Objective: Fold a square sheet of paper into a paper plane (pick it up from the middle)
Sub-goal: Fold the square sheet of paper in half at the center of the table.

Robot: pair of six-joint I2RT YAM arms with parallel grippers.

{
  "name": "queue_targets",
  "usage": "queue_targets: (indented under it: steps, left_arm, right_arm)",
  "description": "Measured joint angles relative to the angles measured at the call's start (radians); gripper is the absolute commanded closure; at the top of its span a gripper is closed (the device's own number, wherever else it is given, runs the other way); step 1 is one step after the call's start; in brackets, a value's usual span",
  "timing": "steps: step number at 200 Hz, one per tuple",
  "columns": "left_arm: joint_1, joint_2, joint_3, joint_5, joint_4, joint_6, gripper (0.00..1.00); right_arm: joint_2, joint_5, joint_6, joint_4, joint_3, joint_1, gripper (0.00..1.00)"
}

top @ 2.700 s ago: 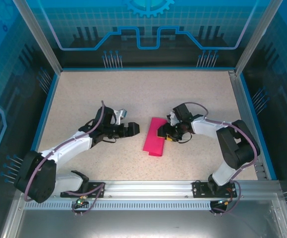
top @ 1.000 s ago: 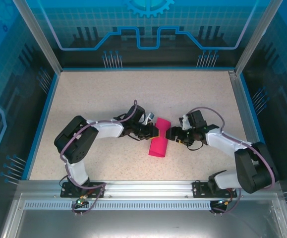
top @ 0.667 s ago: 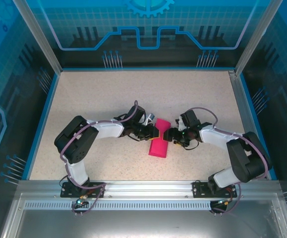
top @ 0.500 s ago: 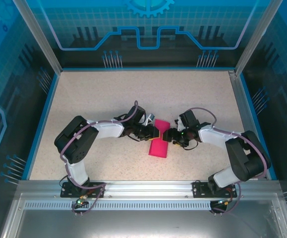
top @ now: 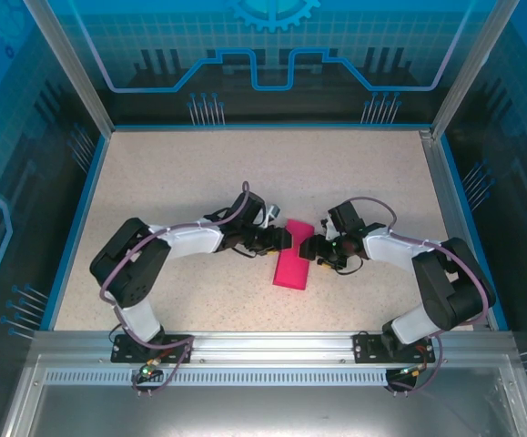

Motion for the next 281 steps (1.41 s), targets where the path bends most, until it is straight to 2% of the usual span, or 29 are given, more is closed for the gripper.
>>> queue_targets:
  steps: [78,115,154,230,281]
  left_arm:
    - [0.000,-0.153,-0.095,-0.166,0.006,0.021,0.44]
    - [0.000,-0.220,-0.151,-0.231,0.032,0.024,0.38]
    - [0.000,-0.269,-0.167,-0.288,0.042,0.027,0.37]
    - [0.000,-0.281,-0.174,-0.313,0.042,0.030,0.36]
    - [0.000,-0.281,-0.174,-0.313,0.041,0.050,0.36]
  right_arm:
    - [0.045,0.027,-0.004,-0.080,0.065,0.017,0.28]
    - [0.071,0.076,0.003,-0.129,0.105,0.043,0.28]
    - [0.101,0.136,0.020,-0.193,0.158,0.076,0.27]
    - [0.154,0.182,0.090,-0.264,0.224,0.097,0.27]
    - [0.172,0.190,0.054,-0.298,0.251,0.107,0.28]
